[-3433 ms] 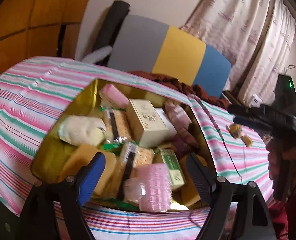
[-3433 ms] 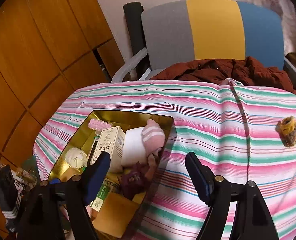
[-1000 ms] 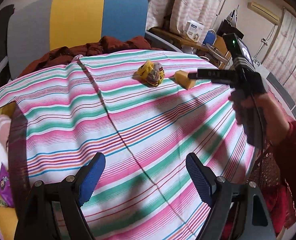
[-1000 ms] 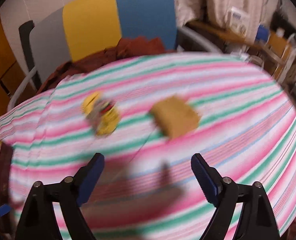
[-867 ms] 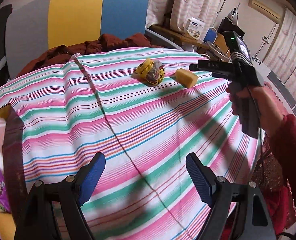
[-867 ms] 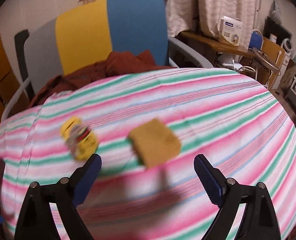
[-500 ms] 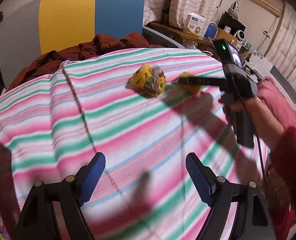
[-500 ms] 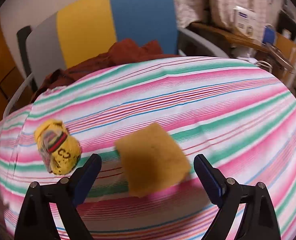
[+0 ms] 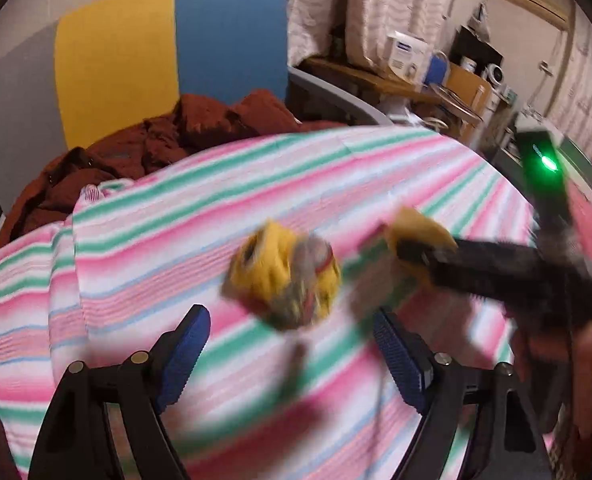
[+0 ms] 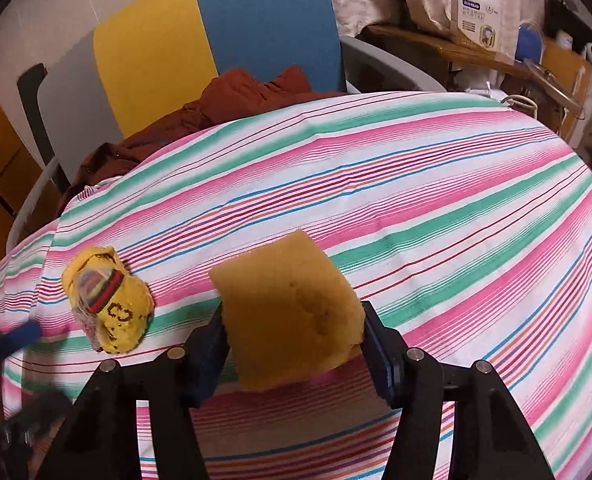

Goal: Organize objects
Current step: 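Grasp the yellow-and-grey sock with the left tool while the right tool grasps the yellow sponge, then carry the yellow sock and yellow sponge into the gold tray with both tools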

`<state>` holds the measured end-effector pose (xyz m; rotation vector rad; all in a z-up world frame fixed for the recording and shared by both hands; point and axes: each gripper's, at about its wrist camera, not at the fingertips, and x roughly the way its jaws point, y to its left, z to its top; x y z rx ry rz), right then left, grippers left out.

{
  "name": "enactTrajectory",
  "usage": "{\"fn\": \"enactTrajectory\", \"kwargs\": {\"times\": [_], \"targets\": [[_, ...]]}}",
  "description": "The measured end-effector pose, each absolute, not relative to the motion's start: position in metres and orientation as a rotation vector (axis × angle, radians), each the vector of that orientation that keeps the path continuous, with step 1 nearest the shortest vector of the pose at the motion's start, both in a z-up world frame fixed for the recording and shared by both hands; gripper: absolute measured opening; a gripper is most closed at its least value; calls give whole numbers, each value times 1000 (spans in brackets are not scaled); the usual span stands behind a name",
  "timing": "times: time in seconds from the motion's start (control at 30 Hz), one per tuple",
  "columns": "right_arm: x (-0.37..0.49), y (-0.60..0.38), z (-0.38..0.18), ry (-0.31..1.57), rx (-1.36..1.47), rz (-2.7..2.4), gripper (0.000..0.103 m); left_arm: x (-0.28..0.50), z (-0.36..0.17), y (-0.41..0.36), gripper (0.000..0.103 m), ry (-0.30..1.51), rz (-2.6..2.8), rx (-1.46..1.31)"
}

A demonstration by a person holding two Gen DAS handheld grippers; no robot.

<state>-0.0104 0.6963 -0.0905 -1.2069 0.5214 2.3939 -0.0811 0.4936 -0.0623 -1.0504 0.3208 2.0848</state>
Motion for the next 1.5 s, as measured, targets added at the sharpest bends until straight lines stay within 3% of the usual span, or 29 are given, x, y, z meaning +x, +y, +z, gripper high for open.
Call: {"fn": "enactTrajectory", "kwargs": {"times": [0.13, 0.2, 0.23, 0.27, 0.37, 0.43, 0.57, 0.97, 1.17, 1.3, 1.5], "targets": [[-10, 697, -88, 526, -1202, 2386, 61, -92, -73, 518, 98, 436, 2109, -1027], [-9, 697, -88, 537, -1199, 2385, 61, -93, -79, 525, 98, 481, 2111, -1018], [-10, 697, -88, 536, -1201, 2381, 61, -94, -84, 527, 93, 504, 2116, -1021], [-11, 697, -89, 536, -1198, 2379, 61, -96, -89, 528, 75, 524, 2116, -1039], [-8, 697, -86, 545, -1190, 2385, 61, -101, -100, 523, 49, 428, 2048, -1097], [-7, 698, -84, 554, -1178, 2390, 61, -98, -101, 517, 38, 398, 2054, -1087], [-8, 696, -81, 551, -1161, 2402, 61, -83, -99, 501, 29, 386, 2073, -1032], [-7, 690, -83, 540, -1145, 2414, 61, -41, -83, 425, 27, 254, 2136, -932], [-10, 668, -84, 412, -1165, 2452, 61, -14, -84, 392, 27, 279, 2139, -920], [-12, 647, -72, 311, -1149, 2478, 61, 2, -82, 368, 27, 306, 2150, -927], [-9, 598, -44, 346, -1160, 2572, 61, 25, -70, 323, 27, 235, 2122, -919]]}}
